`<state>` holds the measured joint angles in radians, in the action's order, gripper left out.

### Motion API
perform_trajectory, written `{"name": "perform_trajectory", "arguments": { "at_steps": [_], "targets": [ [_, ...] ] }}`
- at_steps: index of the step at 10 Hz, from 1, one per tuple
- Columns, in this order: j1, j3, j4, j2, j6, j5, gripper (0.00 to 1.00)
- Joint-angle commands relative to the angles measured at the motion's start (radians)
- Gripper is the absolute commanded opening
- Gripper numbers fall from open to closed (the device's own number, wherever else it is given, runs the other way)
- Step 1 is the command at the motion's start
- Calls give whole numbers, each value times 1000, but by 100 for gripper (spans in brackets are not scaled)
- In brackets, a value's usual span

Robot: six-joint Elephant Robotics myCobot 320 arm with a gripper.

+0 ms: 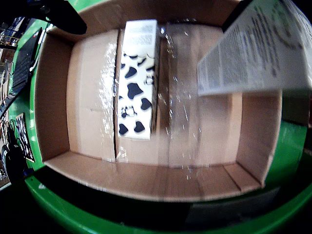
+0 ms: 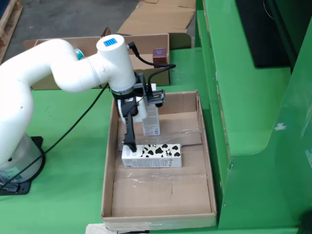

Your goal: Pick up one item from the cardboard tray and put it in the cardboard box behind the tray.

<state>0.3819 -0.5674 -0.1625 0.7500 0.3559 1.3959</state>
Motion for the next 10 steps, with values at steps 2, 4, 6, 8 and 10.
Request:
{"name": "perform_trajectory", "arguments": {
  "at_steps": [2, 4, 6, 8, 10],
  "targets": [
    [-38, 202, 128, -60, -24, 31, 100],
    [-46, 178, 143, -68, -28, 39, 100],
    [-64, 85, 195, -110, -37, 54, 100],
    [-79, -33, 248, -174, -51, 63, 100],
    [-81, -103, 276, -219, -60, 64, 100]
  ]
}}
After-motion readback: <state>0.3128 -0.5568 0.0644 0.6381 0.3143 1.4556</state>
